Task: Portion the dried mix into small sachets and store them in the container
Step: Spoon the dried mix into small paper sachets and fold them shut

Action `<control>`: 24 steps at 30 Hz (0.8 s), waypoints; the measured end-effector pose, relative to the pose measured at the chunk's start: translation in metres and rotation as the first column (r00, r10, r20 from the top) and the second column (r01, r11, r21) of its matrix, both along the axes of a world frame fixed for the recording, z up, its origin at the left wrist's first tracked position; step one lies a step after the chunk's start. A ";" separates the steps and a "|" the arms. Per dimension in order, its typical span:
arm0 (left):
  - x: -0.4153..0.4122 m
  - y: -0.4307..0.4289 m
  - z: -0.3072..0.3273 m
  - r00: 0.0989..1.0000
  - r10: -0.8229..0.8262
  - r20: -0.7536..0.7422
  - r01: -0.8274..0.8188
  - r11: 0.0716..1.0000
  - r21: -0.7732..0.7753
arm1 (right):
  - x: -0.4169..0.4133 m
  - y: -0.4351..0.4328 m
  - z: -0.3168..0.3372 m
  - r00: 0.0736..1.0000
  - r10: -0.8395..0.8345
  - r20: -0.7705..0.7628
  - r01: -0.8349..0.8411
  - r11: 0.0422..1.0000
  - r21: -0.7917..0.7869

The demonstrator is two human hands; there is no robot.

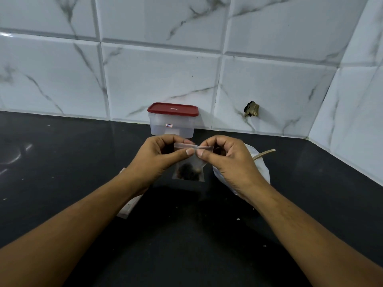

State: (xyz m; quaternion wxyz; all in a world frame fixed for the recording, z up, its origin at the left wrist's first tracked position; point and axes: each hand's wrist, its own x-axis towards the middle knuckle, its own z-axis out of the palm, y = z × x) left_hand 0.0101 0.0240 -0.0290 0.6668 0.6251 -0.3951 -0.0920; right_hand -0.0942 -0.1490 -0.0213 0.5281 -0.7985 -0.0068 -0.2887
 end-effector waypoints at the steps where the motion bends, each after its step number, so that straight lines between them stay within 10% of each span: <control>1: 0.001 0.000 0.000 1.000 -0.001 0.009 0.001 1.000 0.004 | 0.000 0.001 0.000 1.000 -0.002 0.000 0.002 1.000 0.002; 15: 0.003 0.001 0.005 0.979 0.074 -0.192 -0.098 0.988 -0.120 | -0.005 0.001 0.009 0.998 -0.049 0.035 0.042 0.981 0.192; 24: 0.003 0.003 0.005 0.989 0.027 -0.148 -0.040 0.996 -0.082 | -0.004 -0.001 0.004 1.000 -0.011 -0.002 0.011 0.999 0.036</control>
